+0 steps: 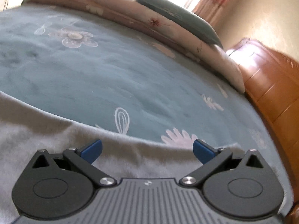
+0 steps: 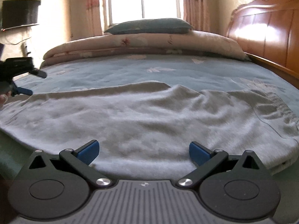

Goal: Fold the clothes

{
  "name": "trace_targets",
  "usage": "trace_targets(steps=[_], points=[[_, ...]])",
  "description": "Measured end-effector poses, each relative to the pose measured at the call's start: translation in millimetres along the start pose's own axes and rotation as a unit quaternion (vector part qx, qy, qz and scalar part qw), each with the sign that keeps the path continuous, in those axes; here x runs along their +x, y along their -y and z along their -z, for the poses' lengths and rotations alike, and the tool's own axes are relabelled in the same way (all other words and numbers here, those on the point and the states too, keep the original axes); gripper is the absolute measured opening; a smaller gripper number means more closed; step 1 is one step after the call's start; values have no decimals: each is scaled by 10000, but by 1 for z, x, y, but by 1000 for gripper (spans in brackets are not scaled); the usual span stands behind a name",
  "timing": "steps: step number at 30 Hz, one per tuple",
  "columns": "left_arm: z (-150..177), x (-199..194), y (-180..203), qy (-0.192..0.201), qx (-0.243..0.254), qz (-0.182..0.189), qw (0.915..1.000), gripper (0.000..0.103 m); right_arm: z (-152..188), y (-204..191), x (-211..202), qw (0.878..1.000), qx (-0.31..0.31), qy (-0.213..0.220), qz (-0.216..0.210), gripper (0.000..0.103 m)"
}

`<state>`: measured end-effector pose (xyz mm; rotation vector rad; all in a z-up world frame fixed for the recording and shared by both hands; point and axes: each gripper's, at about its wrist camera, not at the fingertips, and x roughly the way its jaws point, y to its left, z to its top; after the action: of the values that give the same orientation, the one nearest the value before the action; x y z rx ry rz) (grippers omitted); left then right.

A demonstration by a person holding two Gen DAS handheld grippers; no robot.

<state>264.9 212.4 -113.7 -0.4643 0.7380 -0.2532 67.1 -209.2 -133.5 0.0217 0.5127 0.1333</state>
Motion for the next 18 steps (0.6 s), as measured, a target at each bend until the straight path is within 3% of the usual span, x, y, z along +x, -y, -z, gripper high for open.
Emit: trace_targets(steps=[3,6,9,11,12,18], points=[[-4,11,-4,-116,-196,223,9995,102,0,-5,-3,9998,-188,78,-90,103],[-4,17,-7,-107,-168,-179,9996,102,0,-5,-5,9995,-215,55,-206,103],[-3,14,-14,195,-106,-913,9956,102,-1,-2,-5,9996,-91,31,-264,103],[-4,10,-22,292,-282,-1057,9936,102,-1,3,-4,9995,73,-8,-322,103],[-4,7,-23,324,-398,-991,9937,102,-1,5,-4,9993,161,-26,-338,103],[7,12,-5,168,-369,330,9986,102,-2,17,-1,9973,634,-62,-378,103]])
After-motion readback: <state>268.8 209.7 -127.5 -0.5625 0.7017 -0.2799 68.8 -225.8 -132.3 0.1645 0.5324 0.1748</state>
